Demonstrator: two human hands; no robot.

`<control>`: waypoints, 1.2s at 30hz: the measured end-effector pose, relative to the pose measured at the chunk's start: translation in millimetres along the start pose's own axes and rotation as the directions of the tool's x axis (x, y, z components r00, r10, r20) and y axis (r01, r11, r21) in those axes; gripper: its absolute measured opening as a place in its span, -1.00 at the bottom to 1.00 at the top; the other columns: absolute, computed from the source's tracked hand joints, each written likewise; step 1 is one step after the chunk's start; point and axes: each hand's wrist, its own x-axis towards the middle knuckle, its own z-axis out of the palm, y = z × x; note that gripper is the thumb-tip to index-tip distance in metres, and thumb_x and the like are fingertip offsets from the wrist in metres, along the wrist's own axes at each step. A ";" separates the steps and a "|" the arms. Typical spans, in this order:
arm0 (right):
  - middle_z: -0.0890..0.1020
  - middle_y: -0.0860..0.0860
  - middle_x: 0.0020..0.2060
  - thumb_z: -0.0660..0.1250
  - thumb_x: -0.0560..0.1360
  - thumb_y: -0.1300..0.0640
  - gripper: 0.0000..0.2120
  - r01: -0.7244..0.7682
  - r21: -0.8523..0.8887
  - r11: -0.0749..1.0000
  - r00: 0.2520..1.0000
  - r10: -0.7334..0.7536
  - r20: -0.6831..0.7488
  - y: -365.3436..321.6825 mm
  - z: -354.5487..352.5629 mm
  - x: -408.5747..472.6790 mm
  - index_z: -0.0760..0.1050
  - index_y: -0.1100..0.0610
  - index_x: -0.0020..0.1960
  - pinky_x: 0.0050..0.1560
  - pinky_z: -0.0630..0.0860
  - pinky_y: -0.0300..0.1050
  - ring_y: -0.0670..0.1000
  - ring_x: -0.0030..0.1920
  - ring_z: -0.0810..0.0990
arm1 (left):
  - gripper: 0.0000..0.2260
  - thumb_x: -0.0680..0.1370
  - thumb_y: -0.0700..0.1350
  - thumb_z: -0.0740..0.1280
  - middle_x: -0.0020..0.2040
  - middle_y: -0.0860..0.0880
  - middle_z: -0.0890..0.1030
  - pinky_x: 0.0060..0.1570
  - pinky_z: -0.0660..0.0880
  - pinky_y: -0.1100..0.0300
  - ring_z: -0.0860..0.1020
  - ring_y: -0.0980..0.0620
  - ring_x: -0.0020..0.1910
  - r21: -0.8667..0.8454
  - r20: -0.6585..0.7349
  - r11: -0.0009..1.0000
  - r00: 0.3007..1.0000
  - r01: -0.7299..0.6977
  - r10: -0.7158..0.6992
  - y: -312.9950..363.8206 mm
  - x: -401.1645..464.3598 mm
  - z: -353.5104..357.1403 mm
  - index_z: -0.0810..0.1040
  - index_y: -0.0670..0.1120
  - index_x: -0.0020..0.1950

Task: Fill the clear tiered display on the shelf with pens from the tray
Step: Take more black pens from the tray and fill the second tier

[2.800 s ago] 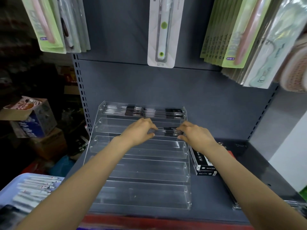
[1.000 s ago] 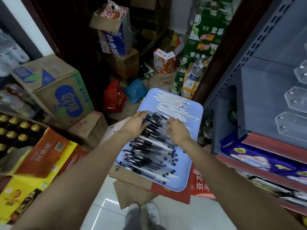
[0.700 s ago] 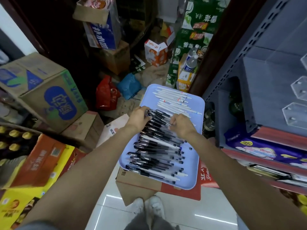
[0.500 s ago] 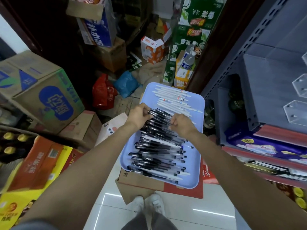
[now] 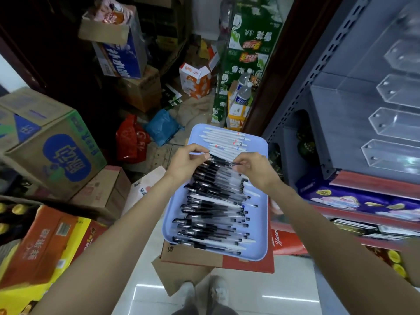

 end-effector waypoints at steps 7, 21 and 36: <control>0.58 -0.01 -0.31 0.35 0.51 0.19 -0.97 0.126 0.257 0.958 0.965 -0.059 -0.255 -16.7 -73.6 -37.4 0.53 0.10 -0.11 -0.23 0.57 -0.22 -0.17 -0.39 0.59 | -0.97 0.55 -0.19 0.31 -0.19 -0.03 0.65 0.01 0.54 0.25 0.64 0.16 -0.20 -0.291 0.164 0.957 0.985 0.007 0.042 93.2 -3.0 43.6 0.54 -0.12 -0.07; 0.61 0.06 -0.40 0.37 0.48 0.19 -0.84 0.247 0.332 0.910 0.876 -0.063 -0.478 75.2 -260.0 -105.1 0.57 0.15 -0.28 -0.22 0.56 -0.04 -0.04 -0.35 0.59 | -0.89 0.56 -0.14 0.29 -0.15 0.01 0.62 -0.18 0.49 0.31 0.55 0.10 -0.13 -0.418 0.206 0.892 0.939 -0.170 0.276 254.4 16.5 250.5 0.59 -0.09 -0.13; 0.60 0.11 -0.24 0.36 0.45 0.36 -0.90 0.486 0.350 0.801 0.815 -0.271 -0.512 181.5 -435.8 -84.7 0.58 0.22 -0.08 -0.17 0.54 -0.38 -0.17 -0.28 0.60 | -0.90 0.55 -0.07 0.30 -0.36 0.06 0.43 -0.29 0.23 0.15 0.42 0.01 -0.26 0.635 0.316 0.477 0.767 -0.608 0.558 350.7 72.5 360.1 0.52 -0.02 -0.16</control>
